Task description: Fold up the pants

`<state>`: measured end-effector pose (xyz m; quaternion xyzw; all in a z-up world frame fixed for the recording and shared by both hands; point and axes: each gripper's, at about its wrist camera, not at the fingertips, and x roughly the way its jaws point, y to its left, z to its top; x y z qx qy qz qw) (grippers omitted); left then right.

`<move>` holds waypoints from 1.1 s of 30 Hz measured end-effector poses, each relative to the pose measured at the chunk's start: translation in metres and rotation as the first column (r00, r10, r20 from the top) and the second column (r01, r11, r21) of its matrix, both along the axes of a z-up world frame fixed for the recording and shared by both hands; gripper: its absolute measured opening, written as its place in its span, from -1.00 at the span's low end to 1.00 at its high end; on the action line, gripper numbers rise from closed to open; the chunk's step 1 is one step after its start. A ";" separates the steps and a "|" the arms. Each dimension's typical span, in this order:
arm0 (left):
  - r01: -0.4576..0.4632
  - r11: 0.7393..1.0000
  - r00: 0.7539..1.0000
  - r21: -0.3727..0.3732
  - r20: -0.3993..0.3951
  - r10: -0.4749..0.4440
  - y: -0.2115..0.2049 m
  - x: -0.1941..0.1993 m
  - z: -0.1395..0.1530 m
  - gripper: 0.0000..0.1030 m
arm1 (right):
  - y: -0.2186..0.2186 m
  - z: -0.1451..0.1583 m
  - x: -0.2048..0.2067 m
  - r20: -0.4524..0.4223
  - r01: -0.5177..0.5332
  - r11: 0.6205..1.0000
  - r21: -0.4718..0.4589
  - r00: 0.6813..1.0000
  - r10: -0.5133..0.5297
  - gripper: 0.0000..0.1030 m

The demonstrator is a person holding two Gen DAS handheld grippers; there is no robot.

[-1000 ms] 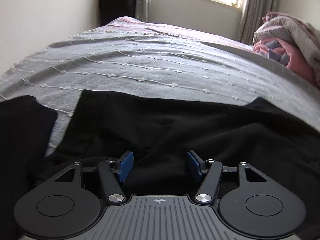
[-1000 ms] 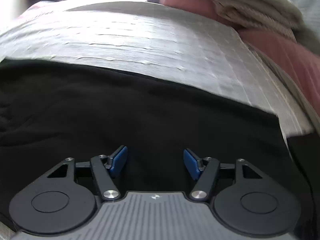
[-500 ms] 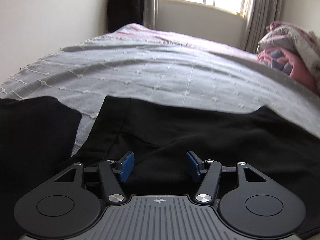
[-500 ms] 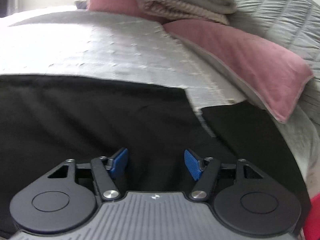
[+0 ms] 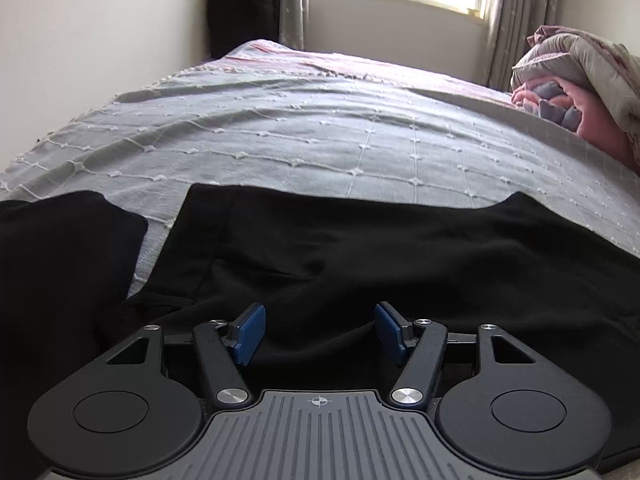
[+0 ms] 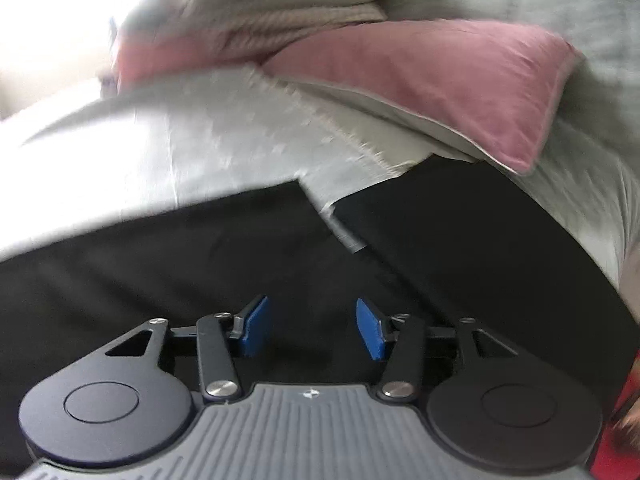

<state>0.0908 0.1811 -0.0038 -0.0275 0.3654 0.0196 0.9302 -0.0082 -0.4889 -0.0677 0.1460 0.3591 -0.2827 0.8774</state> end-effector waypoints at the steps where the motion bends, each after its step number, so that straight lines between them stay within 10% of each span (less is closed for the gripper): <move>1: 0.002 1.000 1.000 0.000 0.003 -0.002 -0.001 -0.001 0.001 0.20 | -0.008 0.004 -0.010 0.024 0.016 0.998 0.063 1.000 -0.018 0.73; 7: 0.032 0.998 0.999 -0.051 -0.002 -0.032 -0.017 0.002 0.005 0.21 | -0.027 -0.018 -0.042 -0.020 -0.006 0.945 0.326 1.000 0.013 0.94; 23: 0.127 0.991 0.991 -0.036 -0.023 -0.128 -0.087 0.008 -0.006 0.24 | -0.033 -0.042 -0.012 0.172 0.020 0.953 0.303 0.982 -0.075 1.00; 26: 0.119 0.992 0.993 -0.042 -0.021 -0.120 -0.085 0.011 -0.007 0.24 | -0.032 -0.033 -0.014 0.245 -0.023 0.941 0.338 0.967 -0.064 0.46; 33: 0.133 0.990 0.991 -0.056 0.001 -0.133 -0.094 0.027 -0.002 0.24 | -0.046 -0.039 -0.011 0.212 0.069 0.927 0.369 0.965 -0.156 0.02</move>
